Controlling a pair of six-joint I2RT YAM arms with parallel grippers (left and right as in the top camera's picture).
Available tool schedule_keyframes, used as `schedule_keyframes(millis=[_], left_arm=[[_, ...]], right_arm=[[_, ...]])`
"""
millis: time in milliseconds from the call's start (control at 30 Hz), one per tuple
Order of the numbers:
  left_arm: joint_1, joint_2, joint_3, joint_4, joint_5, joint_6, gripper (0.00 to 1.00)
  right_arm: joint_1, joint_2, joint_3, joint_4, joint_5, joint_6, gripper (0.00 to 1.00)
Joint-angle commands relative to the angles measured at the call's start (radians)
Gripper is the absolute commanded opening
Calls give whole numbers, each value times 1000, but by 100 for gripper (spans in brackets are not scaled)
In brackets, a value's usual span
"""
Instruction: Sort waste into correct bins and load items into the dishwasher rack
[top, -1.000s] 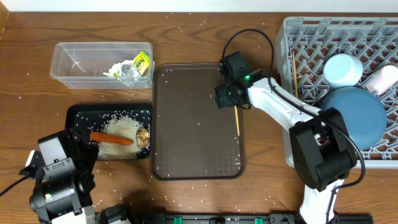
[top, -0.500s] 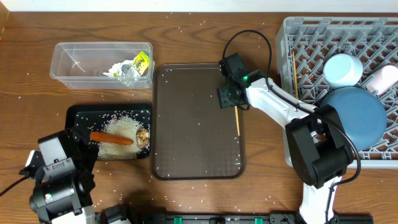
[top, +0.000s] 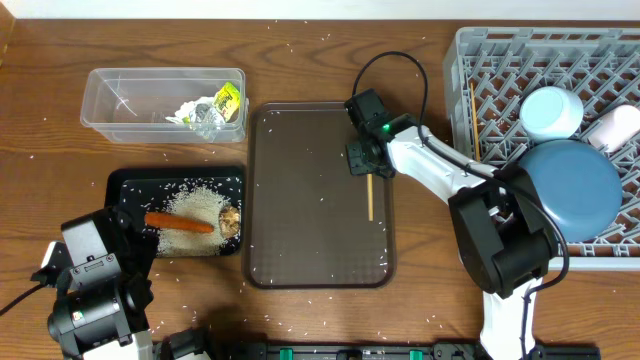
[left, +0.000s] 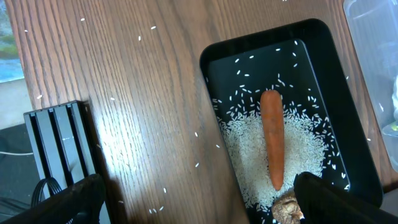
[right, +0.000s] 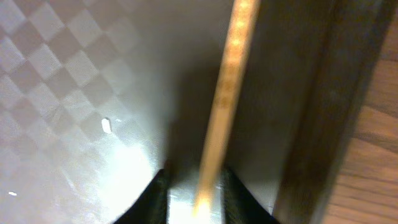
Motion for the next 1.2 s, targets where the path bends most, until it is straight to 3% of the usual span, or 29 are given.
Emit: schedule_keyframes(millis=[0, 100, 500, 867, 1033, 1167], left_arm=[[5, 1, 15, -3, -8, 13, 98], [5, 1, 15, -3, -8, 13, 98], [5, 1, 15, -3, -9, 13, 98], [5, 1, 15, -3, -9, 13, 98], [5, 2, 15, -3, -8, 13, 98], [5, 2, 15, -3, -9, 13, 98]], right_arm=[[40, 64, -16, -8, -35, 25, 11], [44, 53, -5, -18, -35, 25, 1], [-43, -74, 191, -200, -36, 3, 1], [-331, -277, 295, -274, -69, -210, 1], [-466, -281, 293, -288, -69, -338, 1], [-523, -258, 290, -290, -103, -354, 1]])
